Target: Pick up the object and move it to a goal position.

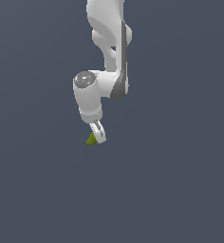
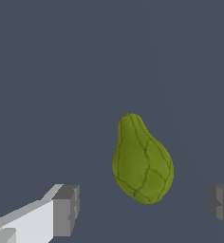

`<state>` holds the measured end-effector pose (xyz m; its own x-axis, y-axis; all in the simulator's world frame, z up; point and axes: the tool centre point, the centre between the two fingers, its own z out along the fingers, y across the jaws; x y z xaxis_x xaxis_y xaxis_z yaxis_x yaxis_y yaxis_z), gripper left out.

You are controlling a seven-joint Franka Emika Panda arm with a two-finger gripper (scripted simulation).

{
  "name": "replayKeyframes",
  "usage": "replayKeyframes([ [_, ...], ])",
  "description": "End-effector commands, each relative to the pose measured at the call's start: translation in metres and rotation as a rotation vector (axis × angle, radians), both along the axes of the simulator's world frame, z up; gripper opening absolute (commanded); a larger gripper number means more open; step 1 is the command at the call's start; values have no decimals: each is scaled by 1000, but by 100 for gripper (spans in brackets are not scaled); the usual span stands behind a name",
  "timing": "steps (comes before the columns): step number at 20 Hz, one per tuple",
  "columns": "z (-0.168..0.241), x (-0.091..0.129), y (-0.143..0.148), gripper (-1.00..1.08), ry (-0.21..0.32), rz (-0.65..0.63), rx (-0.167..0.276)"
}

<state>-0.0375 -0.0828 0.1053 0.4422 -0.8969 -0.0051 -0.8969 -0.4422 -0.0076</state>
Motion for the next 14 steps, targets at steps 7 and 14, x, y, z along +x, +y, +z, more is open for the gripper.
replayKeyframes([
  [7,-12,-8,-10,100,4,-150,-6],
  [14,-14,-10,-12,100,5,-175,-7],
])
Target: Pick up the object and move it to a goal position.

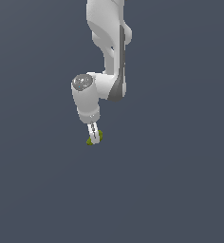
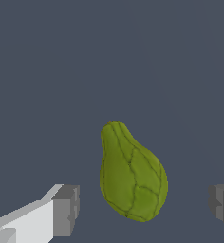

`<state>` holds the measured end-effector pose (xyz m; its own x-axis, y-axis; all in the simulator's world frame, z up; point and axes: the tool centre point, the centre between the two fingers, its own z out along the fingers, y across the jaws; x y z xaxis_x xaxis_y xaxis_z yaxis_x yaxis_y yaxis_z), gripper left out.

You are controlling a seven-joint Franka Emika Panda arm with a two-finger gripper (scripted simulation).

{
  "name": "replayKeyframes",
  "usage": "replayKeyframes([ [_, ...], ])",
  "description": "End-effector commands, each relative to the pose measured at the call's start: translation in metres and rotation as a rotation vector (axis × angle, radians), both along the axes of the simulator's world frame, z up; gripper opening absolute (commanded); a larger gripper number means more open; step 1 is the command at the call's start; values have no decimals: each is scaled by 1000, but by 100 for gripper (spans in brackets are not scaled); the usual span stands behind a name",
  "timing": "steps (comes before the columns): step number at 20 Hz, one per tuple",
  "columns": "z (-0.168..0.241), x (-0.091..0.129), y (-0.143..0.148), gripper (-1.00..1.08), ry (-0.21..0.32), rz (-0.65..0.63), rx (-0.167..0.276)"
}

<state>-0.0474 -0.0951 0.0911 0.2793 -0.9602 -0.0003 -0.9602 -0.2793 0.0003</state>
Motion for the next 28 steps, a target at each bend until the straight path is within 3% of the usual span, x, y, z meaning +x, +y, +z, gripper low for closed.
replayKeyframes([
  [1,0,0,0,100,0,0,0],
  [18,-50,-1,0,100,0,-5,0],
  [19,-50,-1,0,-100,0,-5,0],
  [28,-50,-1,0,-100,0,-5,0],
])
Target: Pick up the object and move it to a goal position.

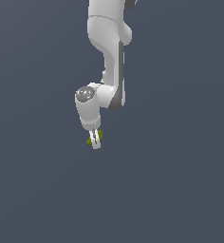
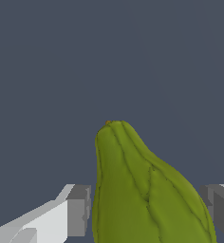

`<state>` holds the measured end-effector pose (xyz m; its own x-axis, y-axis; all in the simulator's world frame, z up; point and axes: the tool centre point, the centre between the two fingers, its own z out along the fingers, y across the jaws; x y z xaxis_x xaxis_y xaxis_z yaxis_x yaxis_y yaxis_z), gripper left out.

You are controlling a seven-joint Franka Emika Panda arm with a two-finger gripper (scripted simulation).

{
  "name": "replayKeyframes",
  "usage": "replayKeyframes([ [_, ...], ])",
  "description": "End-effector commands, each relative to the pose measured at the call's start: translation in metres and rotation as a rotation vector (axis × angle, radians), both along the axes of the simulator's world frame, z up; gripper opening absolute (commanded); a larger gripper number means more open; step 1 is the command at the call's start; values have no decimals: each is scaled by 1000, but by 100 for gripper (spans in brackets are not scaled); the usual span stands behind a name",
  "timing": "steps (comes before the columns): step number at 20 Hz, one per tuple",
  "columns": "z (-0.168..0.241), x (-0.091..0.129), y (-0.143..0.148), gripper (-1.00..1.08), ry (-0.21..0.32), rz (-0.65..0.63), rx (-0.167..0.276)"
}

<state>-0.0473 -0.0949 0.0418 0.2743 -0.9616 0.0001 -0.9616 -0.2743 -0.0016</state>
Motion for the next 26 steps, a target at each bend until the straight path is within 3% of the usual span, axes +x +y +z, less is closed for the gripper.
replayKeyframes([
  [1,0,0,0,-100,0,0,0],
  [7,3,4,11,-100,0,0,0],
  [12,9,14,38,-100,0,0,0],
  [26,42,68,175,-100,1,0,-1],
])
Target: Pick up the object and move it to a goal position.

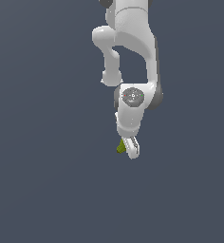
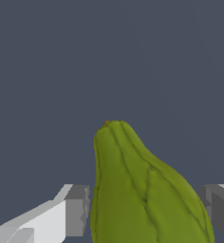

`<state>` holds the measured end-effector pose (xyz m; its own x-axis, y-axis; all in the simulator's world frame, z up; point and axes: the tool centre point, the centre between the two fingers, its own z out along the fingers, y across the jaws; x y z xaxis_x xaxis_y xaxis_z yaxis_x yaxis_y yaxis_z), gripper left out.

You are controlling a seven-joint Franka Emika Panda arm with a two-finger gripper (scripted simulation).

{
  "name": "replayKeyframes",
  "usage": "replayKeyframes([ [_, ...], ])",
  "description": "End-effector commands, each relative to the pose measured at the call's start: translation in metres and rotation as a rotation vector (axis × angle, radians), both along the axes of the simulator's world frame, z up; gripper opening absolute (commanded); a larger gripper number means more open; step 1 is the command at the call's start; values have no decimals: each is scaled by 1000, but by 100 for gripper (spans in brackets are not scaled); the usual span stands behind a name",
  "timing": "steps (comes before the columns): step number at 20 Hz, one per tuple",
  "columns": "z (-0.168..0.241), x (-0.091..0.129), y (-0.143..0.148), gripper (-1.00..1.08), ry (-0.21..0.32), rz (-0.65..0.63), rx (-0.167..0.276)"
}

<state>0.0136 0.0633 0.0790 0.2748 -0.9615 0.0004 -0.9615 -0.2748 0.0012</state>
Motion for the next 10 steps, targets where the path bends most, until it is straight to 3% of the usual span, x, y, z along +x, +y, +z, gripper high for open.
replayKeyframes([
  [1,8,11,28,-100,-2,-1,0],
  [10,27,45,107,-100,-1,-1,0],
])
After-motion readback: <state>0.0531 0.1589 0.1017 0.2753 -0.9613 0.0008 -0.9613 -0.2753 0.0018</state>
